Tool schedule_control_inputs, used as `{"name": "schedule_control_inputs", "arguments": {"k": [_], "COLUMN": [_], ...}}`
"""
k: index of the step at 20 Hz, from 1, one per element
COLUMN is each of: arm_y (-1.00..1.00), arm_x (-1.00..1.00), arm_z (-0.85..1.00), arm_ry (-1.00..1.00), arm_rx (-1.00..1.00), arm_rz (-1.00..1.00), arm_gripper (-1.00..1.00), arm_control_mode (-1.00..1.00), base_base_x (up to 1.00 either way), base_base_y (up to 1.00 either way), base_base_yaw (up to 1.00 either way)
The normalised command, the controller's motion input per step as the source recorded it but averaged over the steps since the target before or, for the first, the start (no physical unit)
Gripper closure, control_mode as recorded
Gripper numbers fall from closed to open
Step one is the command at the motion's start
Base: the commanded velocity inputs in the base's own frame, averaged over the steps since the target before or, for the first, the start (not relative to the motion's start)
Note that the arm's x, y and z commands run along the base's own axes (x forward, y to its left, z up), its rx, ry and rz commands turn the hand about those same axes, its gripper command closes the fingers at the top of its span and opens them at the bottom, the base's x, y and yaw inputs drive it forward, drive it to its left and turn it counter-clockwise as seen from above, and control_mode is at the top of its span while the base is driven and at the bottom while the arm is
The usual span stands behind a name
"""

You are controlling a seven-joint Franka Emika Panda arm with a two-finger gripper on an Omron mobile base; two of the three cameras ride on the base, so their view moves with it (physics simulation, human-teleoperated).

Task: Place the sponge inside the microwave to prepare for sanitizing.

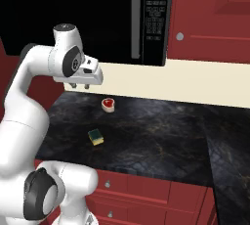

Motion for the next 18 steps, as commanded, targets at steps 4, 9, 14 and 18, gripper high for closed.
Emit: {"name": "schedule_control_inputs", "arguments": {"k": [4, 9, 14, 18], "arm_y": [-0.04, -0.32, -0.34, -0.26], "arm_x": [-0.08, -0.16, -0.52, -0.64], "arm_z": [0.0, 0.02, 0.07, 0.24], "arm_ry": [0.0, 0.0, -0.11, -0.25], "arm_rx": [0.0, 0.0, 0.05, 0.02], "arm_rz": [0.0, -0.05, -0.04, -0.07], "arm_gripper": [-1.0, -1.0, -1.0, -1.0], "arm_control_mode": [-1.0, -1.0, -1.0, -1.0], "base_base_x": [0.0, 0.0, 0.0, 0.0], "base_base_y": [0.0, 0.0, 0.0, 0.0], "base_base_yaw": [0.0, 0.0, 0.0, 0.0]}}
